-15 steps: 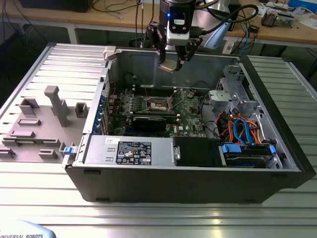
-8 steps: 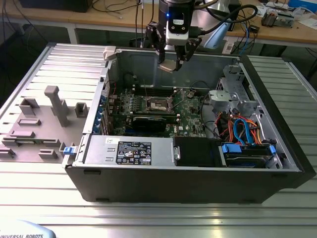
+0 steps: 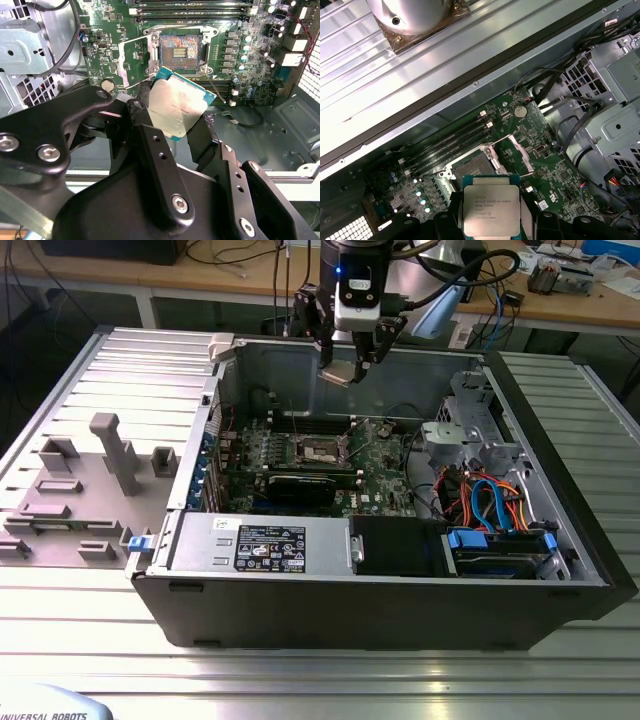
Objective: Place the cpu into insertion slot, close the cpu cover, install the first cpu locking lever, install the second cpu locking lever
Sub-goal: 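Place the cpu into insertion slot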
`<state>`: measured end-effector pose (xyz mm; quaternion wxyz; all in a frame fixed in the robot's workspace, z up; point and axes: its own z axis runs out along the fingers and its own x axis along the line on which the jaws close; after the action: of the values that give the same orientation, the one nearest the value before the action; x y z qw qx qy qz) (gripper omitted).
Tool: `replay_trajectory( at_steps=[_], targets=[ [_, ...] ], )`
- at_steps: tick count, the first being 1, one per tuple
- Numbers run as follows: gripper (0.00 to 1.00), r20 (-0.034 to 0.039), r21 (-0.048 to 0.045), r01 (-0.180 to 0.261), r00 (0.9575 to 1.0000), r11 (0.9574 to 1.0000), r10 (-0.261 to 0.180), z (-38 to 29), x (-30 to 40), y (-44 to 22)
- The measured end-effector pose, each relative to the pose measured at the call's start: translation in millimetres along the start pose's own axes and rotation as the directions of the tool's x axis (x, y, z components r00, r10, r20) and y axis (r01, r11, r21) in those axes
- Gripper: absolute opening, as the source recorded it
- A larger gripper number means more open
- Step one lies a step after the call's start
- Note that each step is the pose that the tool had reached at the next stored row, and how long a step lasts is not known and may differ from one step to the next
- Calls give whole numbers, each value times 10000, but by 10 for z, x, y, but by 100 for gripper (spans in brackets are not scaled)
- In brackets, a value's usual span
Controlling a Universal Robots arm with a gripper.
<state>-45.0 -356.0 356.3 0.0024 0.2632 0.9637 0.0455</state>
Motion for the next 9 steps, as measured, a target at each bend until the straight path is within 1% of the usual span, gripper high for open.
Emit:
replay_trajectory(
  at_steps=[3,6,9],
  targets=[
    [54,8,-2,-89,10000,10000,89,0,1,-1],
    [54,40,-10,-444,9990,9990,444,2,1,-1],
    [54,74,-19,-835,9965,9965,835,4,1,-1]
  ],
)
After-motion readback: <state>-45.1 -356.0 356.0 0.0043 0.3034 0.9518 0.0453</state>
